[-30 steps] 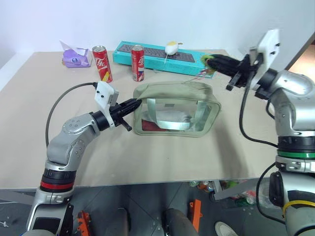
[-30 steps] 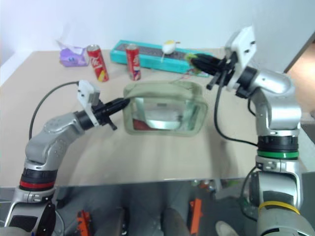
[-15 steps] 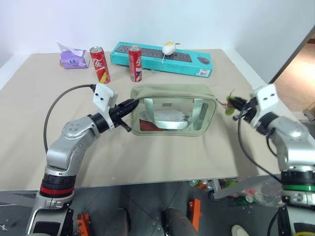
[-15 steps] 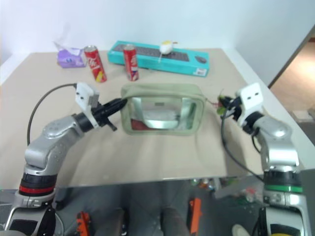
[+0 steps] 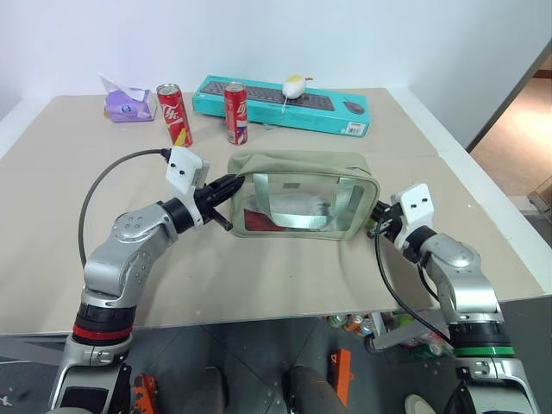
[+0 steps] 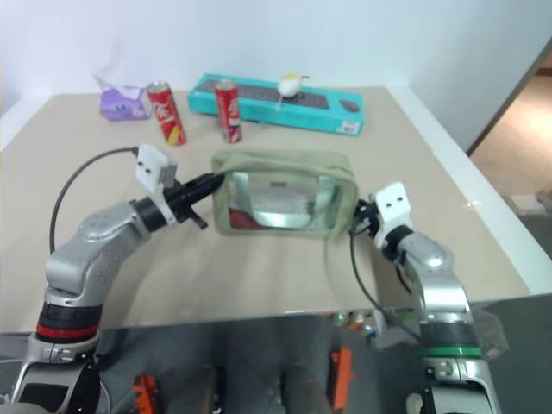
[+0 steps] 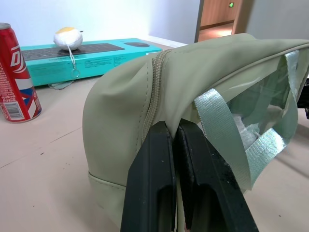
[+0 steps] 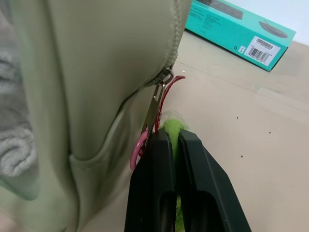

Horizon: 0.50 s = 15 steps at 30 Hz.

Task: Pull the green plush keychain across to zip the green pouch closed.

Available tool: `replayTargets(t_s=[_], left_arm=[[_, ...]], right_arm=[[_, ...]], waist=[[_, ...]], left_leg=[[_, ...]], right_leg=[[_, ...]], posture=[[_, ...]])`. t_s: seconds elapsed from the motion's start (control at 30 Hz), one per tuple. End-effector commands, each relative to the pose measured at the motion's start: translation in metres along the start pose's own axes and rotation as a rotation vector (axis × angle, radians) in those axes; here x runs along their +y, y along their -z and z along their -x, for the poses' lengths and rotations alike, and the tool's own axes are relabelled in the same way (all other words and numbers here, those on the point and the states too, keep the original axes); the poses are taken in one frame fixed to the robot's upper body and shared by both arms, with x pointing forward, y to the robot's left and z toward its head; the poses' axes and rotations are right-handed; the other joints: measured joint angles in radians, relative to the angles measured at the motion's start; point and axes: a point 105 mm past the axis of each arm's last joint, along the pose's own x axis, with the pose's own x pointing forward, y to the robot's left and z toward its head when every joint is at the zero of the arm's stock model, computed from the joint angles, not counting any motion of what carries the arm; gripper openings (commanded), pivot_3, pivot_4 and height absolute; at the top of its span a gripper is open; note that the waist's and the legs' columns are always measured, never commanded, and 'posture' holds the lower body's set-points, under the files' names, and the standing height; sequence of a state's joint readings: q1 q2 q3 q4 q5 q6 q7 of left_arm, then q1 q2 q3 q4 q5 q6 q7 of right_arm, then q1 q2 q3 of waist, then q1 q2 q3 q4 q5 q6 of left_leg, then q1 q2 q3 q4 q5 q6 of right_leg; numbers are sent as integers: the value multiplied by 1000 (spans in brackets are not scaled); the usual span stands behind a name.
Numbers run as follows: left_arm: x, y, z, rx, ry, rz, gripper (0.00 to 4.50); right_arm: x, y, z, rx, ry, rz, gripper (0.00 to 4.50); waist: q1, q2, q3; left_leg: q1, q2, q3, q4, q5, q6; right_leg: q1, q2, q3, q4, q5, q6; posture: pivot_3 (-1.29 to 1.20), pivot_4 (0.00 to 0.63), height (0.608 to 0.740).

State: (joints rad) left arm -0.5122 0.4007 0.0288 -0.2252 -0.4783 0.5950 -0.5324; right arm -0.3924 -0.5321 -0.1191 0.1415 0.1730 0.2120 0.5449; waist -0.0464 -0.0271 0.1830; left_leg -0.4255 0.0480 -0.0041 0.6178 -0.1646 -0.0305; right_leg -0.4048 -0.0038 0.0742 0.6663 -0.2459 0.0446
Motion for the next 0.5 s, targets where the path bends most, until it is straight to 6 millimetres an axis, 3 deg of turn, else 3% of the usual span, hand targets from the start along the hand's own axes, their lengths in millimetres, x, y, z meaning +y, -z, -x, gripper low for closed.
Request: replayTargets(t_s=[0.03, 0.23, 0.37, 0.43, 0.5], left_arm=[[1, -5, 1, -13, 0, 28, 753], [9, -25, 10, -88, 2, 53, 2622], [15, -40, 19, -117, 16, 23, 4104], [17, -46, 23, -132, 21, 22, 4489], [23, -51, 35, -152, 6, 27, 4489]], right_arm=[[-27, -22, 11, -60, 60, 12, 685], [-53, -64, 39, -188, 77, -15, 2600], [-51, -88, 59, -251, 1, -6, 4079], [-50, -93, 67, -256, -26, 2, 4484], [-52, -92, 79, -238, -36, -4, 4484]], waist=[[0, 0, 0], [1, 0, 0], [0, 0, 0], [0, 0, 0], [1, 0, 0]], left_leg=[[0, 0, 0, 0, 0, 0], [-2, 0, 0, 0, 0, 0], [-1, 0, -1, -1, 0, 0], [-2, 0, -1, -1, 0, 0], [-2, 0, 0, -1, 0, 0]], right_leg=[[0, 0, 0, 0, 0, 0], [-2, 0, 0, 0, 0, 0], [-2, 0, 0, 0, -1, -1], [-2, 0, 0, 0, -1, -1], [-2, 0, 0, 0, -1, -1]], posture=[[0, 150, 740], [0, 150, 740], [0, 150, 740], [0, 150, 740], [0, 150, 740]])
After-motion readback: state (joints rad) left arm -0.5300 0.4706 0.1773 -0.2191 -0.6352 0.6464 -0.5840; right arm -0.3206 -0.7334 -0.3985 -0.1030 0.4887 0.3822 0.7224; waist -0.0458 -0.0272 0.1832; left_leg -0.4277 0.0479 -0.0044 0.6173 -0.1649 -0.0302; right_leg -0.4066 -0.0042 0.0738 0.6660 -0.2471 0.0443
